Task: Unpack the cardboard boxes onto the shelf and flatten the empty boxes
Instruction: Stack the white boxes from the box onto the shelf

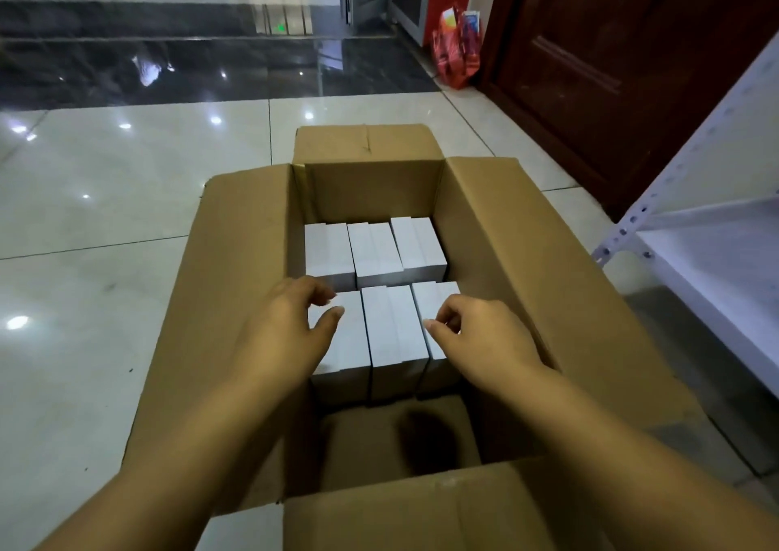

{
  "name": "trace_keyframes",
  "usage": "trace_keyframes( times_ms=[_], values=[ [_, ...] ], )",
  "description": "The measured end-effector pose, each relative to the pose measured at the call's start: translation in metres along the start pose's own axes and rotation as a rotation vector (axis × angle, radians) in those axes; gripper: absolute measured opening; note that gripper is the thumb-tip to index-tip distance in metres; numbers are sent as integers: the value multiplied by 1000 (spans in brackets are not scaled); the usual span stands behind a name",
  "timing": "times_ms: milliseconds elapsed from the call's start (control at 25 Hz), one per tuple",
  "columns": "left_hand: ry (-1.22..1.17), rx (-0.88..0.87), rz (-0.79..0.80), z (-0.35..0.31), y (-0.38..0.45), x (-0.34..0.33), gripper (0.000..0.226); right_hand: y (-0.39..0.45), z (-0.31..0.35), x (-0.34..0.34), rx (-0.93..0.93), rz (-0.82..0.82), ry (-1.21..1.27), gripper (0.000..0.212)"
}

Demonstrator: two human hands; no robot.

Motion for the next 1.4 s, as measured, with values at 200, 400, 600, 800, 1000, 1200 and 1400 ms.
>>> trace_keyframes(
  times_ms=[200, 400, 600, 800, 1000, 1200, 1400],
  values=[
    [285, -160, -55, 18, 25, -7, 20, 19, -7, -35, -107, 107, -85, 23],
    [343, -44, 46, 30, 55, -19, 44, 39, -14, -59, -166, 190, -215, 36],
    [450, -44, 104, 35, 56, -24, 49, 52, -20, -87, -185, 308, -364, 55],
    [524, -34, 129, 32, 54, -27, 46, 57, -24, -111, -258, 402, -389, 70],
    [531, -20, 140, 33, 54, -28, 47, 60, -23, -119, -332, 434, -343, 65],
    [502, -50, 115, 35, 54, -27, 46, 56, -22, -120, -364, 417, -293, 46],
    [525, -58, 116, 34, 55, -28, 47, 56, -21, -119, -371, 394, -276, 53]
  ],
)
Point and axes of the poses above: each hand's wrist, its own y-axis towards the middle knuckle, its own x-axis out of the back of the hand, z = x × y, the point moved 4 cm from there along y, towards the middle knuckle, and after that the axes turned 13 degrees about -y, right-handed, at the moved point
